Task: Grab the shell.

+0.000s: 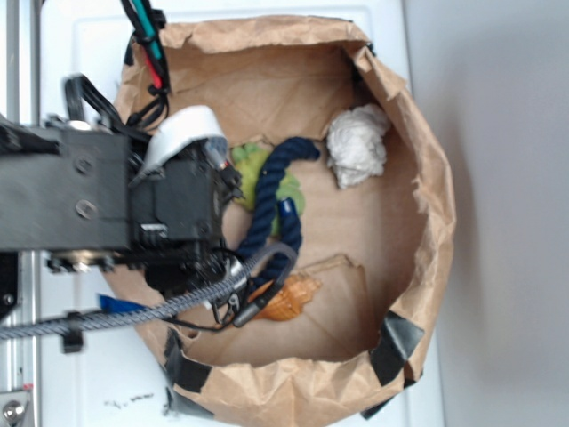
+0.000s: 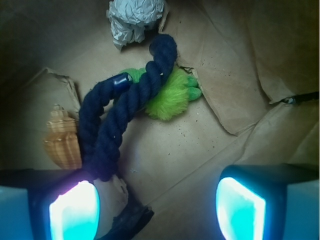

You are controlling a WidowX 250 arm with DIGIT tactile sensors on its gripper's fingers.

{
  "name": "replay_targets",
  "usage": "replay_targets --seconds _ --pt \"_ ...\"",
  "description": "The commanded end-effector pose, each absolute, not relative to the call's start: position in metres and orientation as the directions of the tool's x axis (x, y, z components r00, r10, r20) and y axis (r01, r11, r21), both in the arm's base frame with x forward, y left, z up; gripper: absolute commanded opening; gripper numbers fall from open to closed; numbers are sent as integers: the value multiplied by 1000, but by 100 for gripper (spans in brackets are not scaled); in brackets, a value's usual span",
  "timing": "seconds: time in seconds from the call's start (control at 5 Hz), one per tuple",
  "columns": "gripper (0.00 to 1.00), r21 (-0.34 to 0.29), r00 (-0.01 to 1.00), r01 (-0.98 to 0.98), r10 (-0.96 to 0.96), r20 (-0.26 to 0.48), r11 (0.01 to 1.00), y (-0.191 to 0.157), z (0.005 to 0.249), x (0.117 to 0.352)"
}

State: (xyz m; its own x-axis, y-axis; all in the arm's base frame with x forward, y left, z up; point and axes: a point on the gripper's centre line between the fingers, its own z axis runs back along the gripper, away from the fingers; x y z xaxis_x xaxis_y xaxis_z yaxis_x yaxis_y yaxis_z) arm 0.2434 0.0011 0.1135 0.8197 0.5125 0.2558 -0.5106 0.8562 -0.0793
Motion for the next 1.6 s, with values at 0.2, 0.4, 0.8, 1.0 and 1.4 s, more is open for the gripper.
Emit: replay_targets --seconds 0.2,0.4,0.8,1.0,1.4 --pt "100 -96 821 -500 507 261 860 -18 124 277" --pt "100 -116 824 -491 503 261 863 -27 122 284" --pt "100 -225 784 -548 589 196 805 -35 96 302" --pt "100 -223 767 -581 618 172 783 -38 90 310" --pt "100 -187 763 -583 612 207 790 -45 78 314"
